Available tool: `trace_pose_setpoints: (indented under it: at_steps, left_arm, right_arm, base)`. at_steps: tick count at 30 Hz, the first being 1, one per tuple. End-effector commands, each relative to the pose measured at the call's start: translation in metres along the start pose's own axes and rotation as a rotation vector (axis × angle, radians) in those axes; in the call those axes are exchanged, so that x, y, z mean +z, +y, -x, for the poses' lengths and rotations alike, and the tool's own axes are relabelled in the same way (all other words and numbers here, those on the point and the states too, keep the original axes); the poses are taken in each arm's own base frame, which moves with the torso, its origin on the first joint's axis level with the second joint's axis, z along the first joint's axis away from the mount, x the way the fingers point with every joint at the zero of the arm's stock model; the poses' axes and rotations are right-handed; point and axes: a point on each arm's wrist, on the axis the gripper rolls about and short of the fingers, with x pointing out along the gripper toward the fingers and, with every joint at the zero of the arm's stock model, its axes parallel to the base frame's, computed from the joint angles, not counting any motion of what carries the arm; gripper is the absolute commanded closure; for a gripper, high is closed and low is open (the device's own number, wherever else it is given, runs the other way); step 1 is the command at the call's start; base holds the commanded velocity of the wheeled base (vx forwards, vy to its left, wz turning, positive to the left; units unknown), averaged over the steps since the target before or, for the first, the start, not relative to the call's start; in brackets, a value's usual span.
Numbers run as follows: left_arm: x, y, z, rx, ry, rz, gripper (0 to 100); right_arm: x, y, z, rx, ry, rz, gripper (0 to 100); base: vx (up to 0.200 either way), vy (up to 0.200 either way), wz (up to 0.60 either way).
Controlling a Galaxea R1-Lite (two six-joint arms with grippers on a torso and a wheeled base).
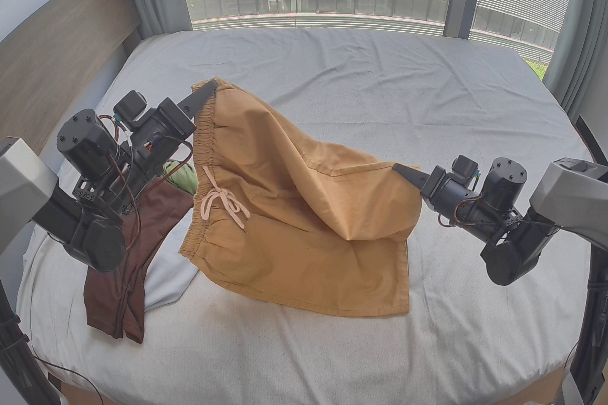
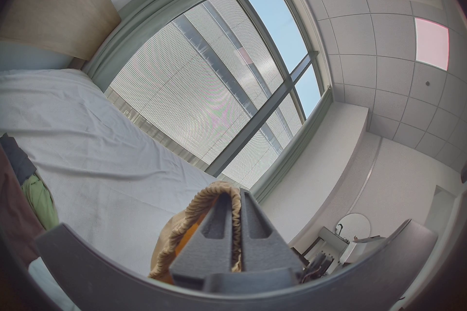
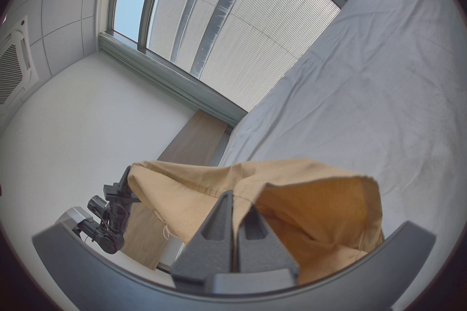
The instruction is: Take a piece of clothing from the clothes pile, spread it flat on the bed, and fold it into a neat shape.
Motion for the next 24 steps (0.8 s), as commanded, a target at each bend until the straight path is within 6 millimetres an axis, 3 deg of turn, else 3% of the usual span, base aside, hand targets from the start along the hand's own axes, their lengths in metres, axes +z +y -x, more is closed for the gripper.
trace_pose_setpoints:
  at_steps: [1,11,24]
  left_arm:
    - [0.002,0.011,0.007,0.026,0.013,-0.007,100]
    - [0.005,0.035,0.032,0.046,0.106,-0.069,100]
    - [0.009,0.053,0.041,0.094,0.106,-0.076,100]
  right_arm:
    - [0.019,0.008,0.008,0.008,-0.048,0.023,100]
    - [0.026,0.006,0.010,0.007,-0.070,0.044,100]
    - [0.033,0.012,0.013,0.019,-0.088,0.074,100]
  base:
    - [0.000,0.000,0.00]
    - [0.000,0.000,0.00]
    - [0.000,0.000,0.00]
